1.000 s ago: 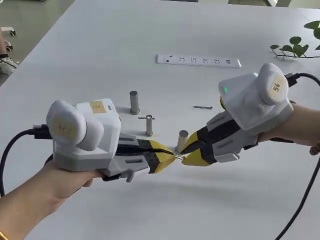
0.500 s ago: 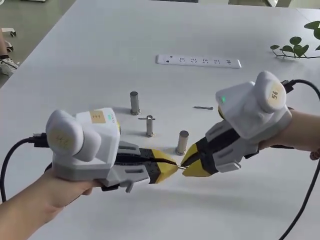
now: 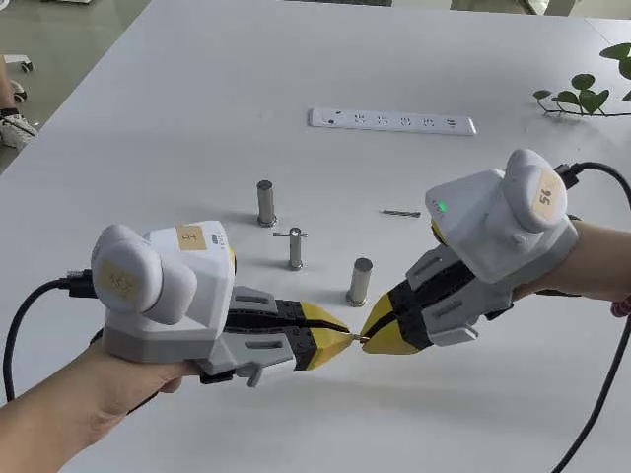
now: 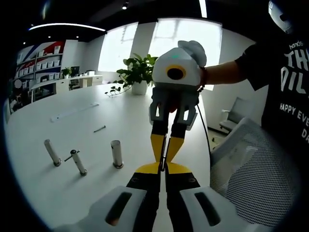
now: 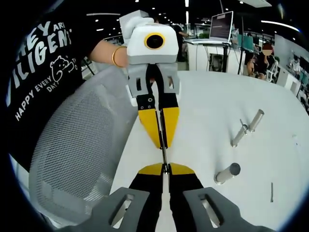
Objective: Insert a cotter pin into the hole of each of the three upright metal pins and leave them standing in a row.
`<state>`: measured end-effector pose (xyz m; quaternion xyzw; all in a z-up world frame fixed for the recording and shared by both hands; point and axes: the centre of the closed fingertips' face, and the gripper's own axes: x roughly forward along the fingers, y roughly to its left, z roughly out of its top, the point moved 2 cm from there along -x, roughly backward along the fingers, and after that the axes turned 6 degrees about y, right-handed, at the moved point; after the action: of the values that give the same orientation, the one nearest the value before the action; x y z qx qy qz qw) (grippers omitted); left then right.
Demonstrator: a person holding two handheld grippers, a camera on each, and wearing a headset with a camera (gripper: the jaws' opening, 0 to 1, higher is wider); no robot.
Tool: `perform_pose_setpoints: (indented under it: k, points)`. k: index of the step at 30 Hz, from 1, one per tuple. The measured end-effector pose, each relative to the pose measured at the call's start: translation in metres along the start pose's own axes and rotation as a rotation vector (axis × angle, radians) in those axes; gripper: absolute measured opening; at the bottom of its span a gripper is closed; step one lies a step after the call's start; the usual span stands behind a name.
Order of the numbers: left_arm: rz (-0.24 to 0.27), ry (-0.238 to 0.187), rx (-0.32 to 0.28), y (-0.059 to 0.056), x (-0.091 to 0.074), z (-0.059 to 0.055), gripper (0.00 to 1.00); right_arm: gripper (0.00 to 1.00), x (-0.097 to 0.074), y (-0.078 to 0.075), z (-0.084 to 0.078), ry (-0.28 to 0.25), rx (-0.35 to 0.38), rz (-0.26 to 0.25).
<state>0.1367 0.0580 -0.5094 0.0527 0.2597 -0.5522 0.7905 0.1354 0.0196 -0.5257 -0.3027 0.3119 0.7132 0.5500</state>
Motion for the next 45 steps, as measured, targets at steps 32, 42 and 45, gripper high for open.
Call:
perform_pose_setpoints:
  k: [32,42,45]
  points:
    - [0.268,-0.062,-0.002,0.036,0.003,0.004,0.25,0.00,-0.016,-0.040,-0.039,0.232,0.022,-0.204]
    - [0.328,-0.031,-0.040,0.051,0.017,-0.003,0.26,0.00,-0.024,-0.053,-0.053,0.314,0.048,-0.253]
    - [0.349,-0.029,-0.052,0.057,0.021,-0.004,0.26,0.00,-0.026,-0.056,-0.057,0.341,0.051,-0.268]
